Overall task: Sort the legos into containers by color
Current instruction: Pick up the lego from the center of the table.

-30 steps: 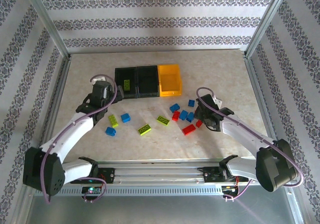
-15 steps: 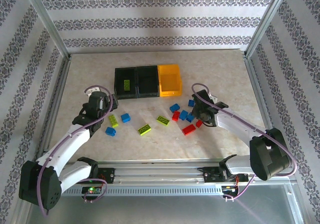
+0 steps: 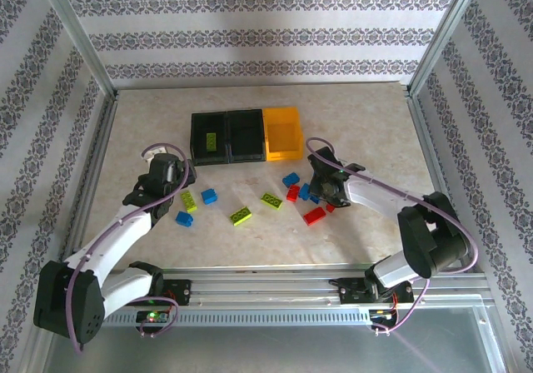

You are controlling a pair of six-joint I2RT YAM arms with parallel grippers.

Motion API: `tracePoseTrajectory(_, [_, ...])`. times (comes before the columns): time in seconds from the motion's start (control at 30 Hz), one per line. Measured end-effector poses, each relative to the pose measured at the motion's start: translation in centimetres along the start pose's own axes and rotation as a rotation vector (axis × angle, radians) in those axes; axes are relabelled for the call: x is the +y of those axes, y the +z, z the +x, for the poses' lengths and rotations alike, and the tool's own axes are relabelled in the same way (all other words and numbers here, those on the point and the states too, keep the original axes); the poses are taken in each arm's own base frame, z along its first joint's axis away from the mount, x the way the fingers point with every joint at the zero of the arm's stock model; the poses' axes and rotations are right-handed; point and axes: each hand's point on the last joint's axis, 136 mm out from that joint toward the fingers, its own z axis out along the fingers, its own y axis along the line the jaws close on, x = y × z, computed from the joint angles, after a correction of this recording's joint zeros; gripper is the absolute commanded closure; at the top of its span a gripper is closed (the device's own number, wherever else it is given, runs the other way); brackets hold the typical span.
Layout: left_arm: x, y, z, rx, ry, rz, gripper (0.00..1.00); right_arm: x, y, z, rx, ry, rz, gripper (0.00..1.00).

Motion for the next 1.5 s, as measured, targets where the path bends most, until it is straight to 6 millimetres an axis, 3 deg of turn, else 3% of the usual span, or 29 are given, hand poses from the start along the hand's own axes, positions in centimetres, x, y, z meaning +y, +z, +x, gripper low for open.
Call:
tracePoseTrajectory(0.8, [0.2, 0.1, 0.0, 0.002, -0.008, -0.005, 0.00, 1.8, 1.2, -0.2, 0.009, 0.022, -0.064, 0.48])
tracePoseTrajectory(1.07, [0.3, 0.1, 0.0, 0.002, -0.009, -0.006, 0.00, 1.7, 1.5, -0.1, 0.015, 0.029, -0.057, 0.57])
tracePoseTrajectory(1.5, [0.2, 0.1, 0.0, 0.005, -0.016, -0.001, 0.00, 1.2, 1.8, 0.4, 0.026, 0.026, -0.044, 0.57])
